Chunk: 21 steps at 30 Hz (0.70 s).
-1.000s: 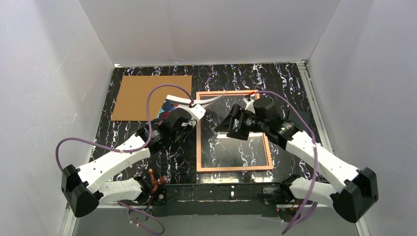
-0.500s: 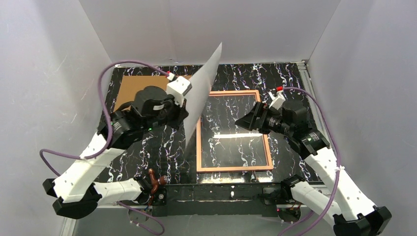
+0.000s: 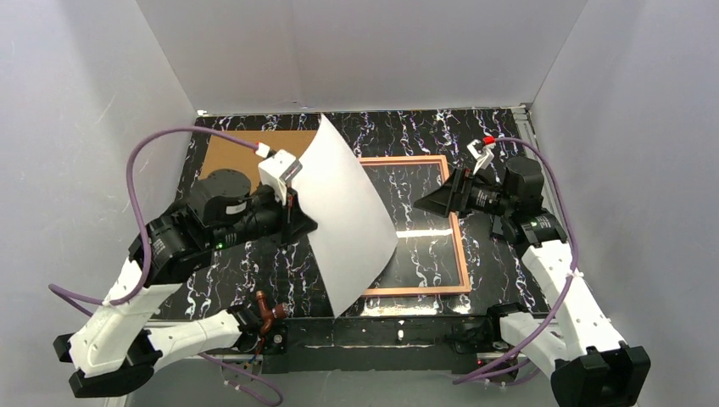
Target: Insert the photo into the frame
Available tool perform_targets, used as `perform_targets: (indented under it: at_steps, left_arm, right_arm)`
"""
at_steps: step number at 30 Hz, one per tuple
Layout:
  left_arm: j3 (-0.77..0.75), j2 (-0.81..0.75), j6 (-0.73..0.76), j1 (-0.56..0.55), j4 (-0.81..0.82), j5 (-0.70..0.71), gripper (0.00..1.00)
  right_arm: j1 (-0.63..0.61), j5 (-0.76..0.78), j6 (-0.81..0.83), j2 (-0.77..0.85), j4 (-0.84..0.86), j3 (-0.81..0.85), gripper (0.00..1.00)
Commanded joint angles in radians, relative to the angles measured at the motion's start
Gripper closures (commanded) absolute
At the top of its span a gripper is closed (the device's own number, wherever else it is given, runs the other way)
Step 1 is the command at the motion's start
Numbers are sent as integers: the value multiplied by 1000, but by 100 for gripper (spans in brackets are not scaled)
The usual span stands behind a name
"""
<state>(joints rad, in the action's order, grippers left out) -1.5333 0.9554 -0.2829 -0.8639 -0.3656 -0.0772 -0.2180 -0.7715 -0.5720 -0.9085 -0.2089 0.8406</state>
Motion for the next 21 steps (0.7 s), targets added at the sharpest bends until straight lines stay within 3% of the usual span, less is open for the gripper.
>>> perform_targets:
  at_steps: [1,11,21]
  left_arm:
    - [161,-82,-76,0,-56,56,100]
    - [383,-113,-170,2,-255,294,100]
    - [371,-5,8,6,-276,263,100]
  right_arm:
    - [34,-94,33,-22,65,-11,7]
    - [46,-45,77,-82,-61,-70,8]
    - [46,-13,79,-55,-70,-127,9]
